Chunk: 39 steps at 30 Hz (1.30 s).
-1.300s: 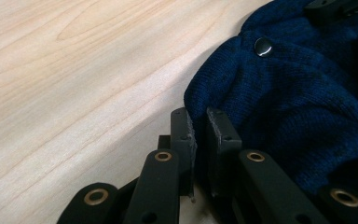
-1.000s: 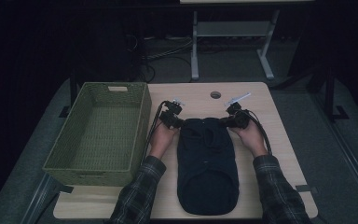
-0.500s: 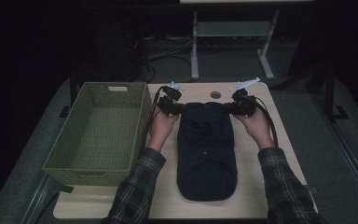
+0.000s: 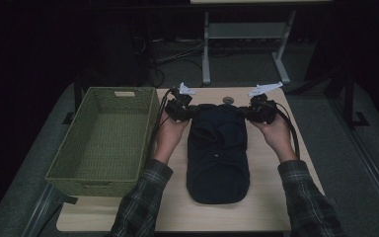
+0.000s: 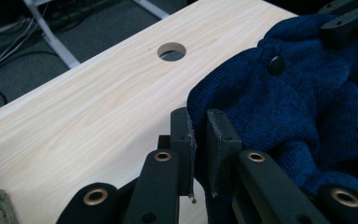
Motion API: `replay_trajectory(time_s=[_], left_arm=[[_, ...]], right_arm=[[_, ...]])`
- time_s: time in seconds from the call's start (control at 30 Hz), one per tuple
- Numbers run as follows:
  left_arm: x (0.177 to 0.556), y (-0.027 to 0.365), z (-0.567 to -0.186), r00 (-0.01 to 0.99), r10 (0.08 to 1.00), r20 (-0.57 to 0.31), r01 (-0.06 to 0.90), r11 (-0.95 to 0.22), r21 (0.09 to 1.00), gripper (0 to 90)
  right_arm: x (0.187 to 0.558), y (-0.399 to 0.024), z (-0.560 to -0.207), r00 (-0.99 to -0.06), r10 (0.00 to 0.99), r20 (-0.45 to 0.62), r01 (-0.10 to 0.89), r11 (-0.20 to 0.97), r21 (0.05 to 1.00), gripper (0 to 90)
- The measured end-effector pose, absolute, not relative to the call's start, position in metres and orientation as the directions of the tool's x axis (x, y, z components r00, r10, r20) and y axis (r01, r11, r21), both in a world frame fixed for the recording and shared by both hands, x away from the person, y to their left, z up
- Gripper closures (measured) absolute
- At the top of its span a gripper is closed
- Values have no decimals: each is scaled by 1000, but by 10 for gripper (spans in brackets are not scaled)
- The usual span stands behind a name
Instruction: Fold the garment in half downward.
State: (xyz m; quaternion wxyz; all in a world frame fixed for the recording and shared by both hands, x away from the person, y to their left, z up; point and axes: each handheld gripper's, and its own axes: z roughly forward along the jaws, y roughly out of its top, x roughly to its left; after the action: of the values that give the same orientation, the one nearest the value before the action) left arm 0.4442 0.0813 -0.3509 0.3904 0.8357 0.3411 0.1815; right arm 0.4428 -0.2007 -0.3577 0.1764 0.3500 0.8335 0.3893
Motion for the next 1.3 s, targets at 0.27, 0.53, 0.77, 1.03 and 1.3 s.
replay_trajectory(time_s=[0.27,0.53,0.77,1.03,1.3], left_arm=[[421,84,-358,731,682,21,418,-472,776,822],[397,86,-365,757,654,20,404,-491,772,822],[374,91,-374,779,627,5,408,-513,755,820],[347,95,-393,805,594,-22,418,-540,730,817],[325,98,-416,820,565,-88,449,-541,711,812]], right_arm=[[416,-204,-367,-708,706,-25,430,459,778,814],[390,-204,-378,-718,696,-13,428,456,781,813],[364,-202,-384,-732,681,-9,423,465,778,809],[332,-200,-401,-749,662,6,428,477,768,801],[299,-201,-423,-759,650,28,440,481,759,792]])
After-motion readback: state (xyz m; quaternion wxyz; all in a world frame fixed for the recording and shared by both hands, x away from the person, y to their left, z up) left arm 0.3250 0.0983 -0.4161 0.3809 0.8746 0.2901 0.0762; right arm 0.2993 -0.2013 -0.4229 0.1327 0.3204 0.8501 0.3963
